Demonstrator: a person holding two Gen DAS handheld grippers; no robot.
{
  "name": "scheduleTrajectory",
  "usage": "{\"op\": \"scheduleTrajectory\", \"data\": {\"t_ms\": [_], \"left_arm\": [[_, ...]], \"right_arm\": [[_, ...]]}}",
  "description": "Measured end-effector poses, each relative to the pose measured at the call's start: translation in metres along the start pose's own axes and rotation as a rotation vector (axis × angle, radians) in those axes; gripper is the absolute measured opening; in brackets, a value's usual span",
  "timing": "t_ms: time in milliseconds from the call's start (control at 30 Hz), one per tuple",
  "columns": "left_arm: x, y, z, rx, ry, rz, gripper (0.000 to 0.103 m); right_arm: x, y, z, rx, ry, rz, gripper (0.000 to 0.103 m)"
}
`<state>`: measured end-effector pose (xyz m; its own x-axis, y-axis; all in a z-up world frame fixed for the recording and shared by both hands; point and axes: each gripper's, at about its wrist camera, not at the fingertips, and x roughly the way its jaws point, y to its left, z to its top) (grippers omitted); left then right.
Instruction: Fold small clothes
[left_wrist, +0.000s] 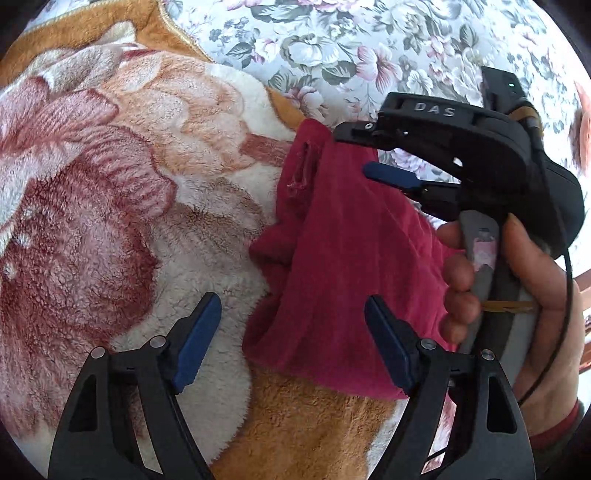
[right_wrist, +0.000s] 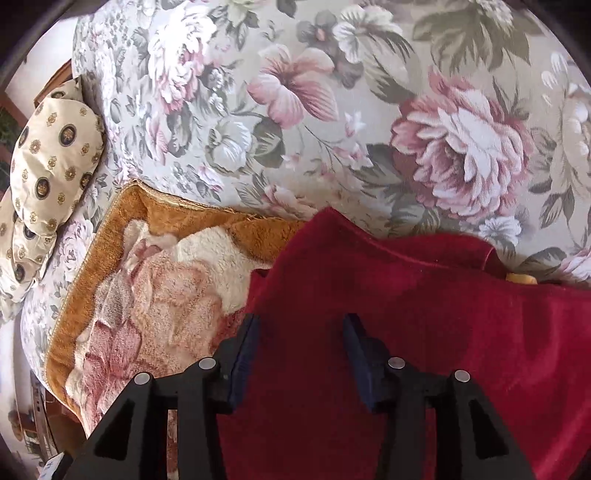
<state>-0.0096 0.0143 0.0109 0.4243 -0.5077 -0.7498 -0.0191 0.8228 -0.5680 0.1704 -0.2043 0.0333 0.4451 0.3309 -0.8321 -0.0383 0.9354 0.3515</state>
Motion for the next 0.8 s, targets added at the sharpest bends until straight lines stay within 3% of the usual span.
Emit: {"op": "scheduleTrajectory", "data": {"t_ms": [100, 200, 367, 433, 567, 800], "left_arm": [[-0.002, 0.002, -0.001, -0.020, -0.009, -0.009, 0.081], [-0.004, 0.001, -0.003, -0.004, -0.010, -0.009, 0.081], [-0.003, 0.000, -0.004, -0.017, -0.011, -0.020, 0.082], [-0.004, 0.000, -0.003, -0.019, -0.006, -0.029, 0.083], [0.000, -0.001, 0.003, -0.003, -0.005, -0.030, 0.087], [0.006, -0.010, 0.003, 0.035, -0.010, 0.000, 0.087]], "right_arm": [[0.006, 0.010, 0.008, -0.033, 0.027, -0.039, 0.058], [0.023, 0.023, 0.013, -0.056, 0.080, -0.034, 0.058], [0.050, 0.041, 0.015, -0.153, 0.162, -0.162, 0.064], [0.056, 0.040, 0.017, -0.159, 0.182, -0.173, 0.067], [0.063, 0.036, 0.018, -0.187, 0.191, -0.206, 0.067], [0.054, 0.032, 0.007, -0.235, 0.134, -0.219, 0.054]]}}
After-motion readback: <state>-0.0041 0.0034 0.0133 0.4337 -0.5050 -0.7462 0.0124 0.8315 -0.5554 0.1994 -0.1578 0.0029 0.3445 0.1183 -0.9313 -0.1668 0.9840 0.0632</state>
